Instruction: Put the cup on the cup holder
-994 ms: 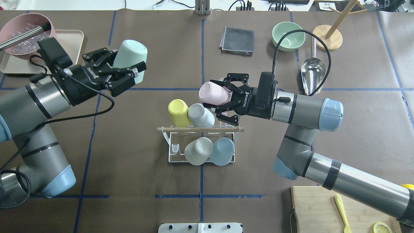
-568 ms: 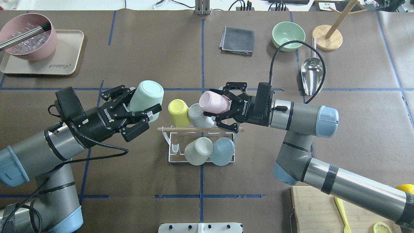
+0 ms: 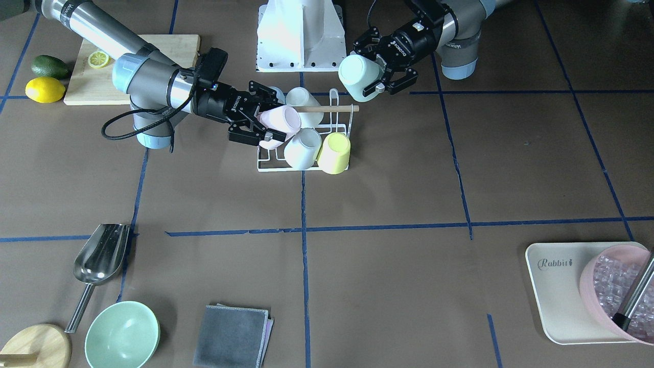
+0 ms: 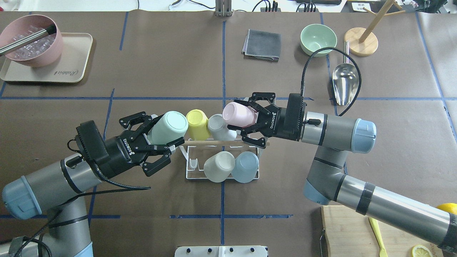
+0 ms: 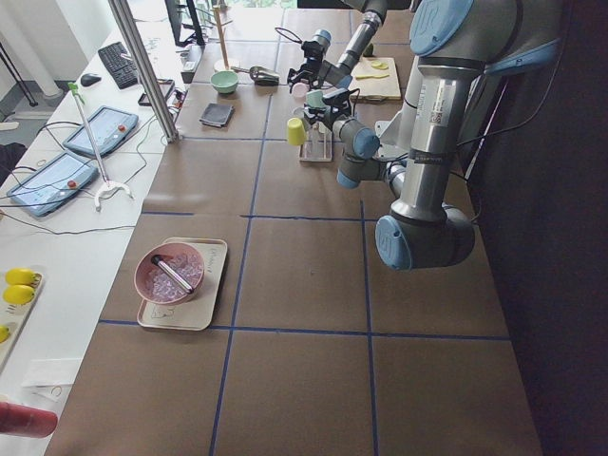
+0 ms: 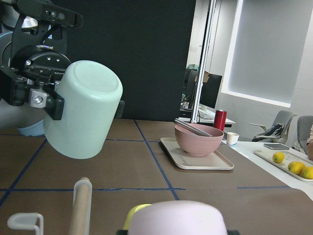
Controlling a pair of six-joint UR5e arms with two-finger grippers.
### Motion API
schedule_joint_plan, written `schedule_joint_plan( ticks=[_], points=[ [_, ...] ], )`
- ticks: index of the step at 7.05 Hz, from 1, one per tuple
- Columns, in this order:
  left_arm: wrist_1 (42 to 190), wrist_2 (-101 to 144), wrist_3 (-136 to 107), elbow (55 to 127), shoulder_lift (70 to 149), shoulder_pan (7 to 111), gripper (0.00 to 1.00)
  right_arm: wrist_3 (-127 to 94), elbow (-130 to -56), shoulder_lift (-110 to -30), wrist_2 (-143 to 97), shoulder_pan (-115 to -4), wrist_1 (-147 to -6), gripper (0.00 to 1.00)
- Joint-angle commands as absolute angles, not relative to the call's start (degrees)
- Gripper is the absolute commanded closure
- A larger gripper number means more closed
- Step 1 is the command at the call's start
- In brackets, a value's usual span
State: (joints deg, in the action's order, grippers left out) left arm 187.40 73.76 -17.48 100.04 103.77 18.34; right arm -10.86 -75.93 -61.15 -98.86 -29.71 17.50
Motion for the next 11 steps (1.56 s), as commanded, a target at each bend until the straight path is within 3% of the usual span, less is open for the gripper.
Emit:
schedule_joint_plan(
  ticks=[1, 2, 3, 5, 7, 11],
  points=[
    [187.0, 72.4, -16.8, 99.1, 104.2, 16.3, 0.93, -10.5, -75.6, -61.3, -98.8, -29.7, 17.9, 0.92],
    [187.0, 72.3, -16.9, 99.1, 104.4, 15.6, 0.93, -11.1, -75.5, -61.3, -98.7, -29.7, 17.8, 0.65],
    [187.5, 71.8, -16.8, 99.1, 104.8, 14.3, 0.93, -11.5, -75.4, -61.3, -98.4, -29.5, 17.8, 0.01],
    [190.0, 70.0, -16.8, 98.7, 105.5, 13.2, 0.92, -11.5, -75.4, -61.3, -98.3, -29.5, 17.8, 0.00],
    [192.0, 69.9, -16.8, 93.6, 108.6, 13.2, 0.91, -11.7, -75.4, -61.2, -98.3, -29.5, 17.8, 0.00],
    [192.6, 70.0, -16.8, 92.8, 109.1, 12.0, 0.91, -11.8, -75.7, -60.4, -98.3, -30.9, 13.5, 0.00]
  ],
)
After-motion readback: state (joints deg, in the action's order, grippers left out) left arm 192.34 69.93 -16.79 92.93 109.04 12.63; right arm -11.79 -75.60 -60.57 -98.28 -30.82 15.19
